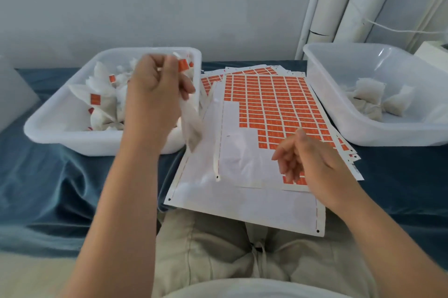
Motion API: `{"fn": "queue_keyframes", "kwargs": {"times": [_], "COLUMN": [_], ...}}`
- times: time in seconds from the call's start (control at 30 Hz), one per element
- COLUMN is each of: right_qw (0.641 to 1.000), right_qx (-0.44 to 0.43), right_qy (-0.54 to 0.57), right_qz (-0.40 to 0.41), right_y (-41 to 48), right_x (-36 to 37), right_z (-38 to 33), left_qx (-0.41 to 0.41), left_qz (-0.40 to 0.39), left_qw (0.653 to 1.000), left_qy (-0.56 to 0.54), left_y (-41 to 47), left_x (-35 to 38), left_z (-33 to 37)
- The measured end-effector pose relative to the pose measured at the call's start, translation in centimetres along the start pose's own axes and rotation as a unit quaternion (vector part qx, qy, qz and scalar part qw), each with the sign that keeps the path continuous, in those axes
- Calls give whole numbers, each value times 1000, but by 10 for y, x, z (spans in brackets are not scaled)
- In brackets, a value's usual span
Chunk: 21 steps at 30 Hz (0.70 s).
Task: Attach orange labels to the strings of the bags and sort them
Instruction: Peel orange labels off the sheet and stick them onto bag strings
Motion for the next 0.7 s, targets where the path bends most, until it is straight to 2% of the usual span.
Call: {"fn": "queue_keyframes", "kwargs": {"times": [0.07, 0.13, 0.27, 0.33, 0.4, 0.57, 0.7], "right_qw": [1000, 1000, 999, 999, 999, 998, 994], "right_qx": [-5, -6, -7, -8, -10, -2, 27], "right_qy": [-3, -9, -36, -39, -41, -54, -95], "right_qz": [-9, -17, -33, -35, -31, 10, 49], "right_y": [-1, -2, -1, -1, 0, 1, -1], "right_x": [2, 4, 5, 3, -1, -23, -52], "right_z": [-2, -2, 1, 2, 1, -2, -2], "left_qx": [-3, -32, -125, -137, -131, -24, -12], "left_qz": [23, 12, -111, -130, -137, -156, -193], "left_qw": [998, 994, 955, 952, 959, 923, 903], "left_qy": [57, 103, 245, 242, 213, 350, 384], "left_y": [29, 56, 75, 74, 71, 51, 48], "left_x": [-19, -27, -19, -21, -21, 2, 15], "left_z": [-6, -20, -61, -67, -66, -62, -67]}}
Point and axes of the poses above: each hand's wrist, its own y-axis towards the middle knuckle, its own x-axis out of the palm, z = x × y, the point moved 8 cm from there along y, towards the middle knuckle, and after that the axes turned 5 degrees about -z, right-handed, at the moved point
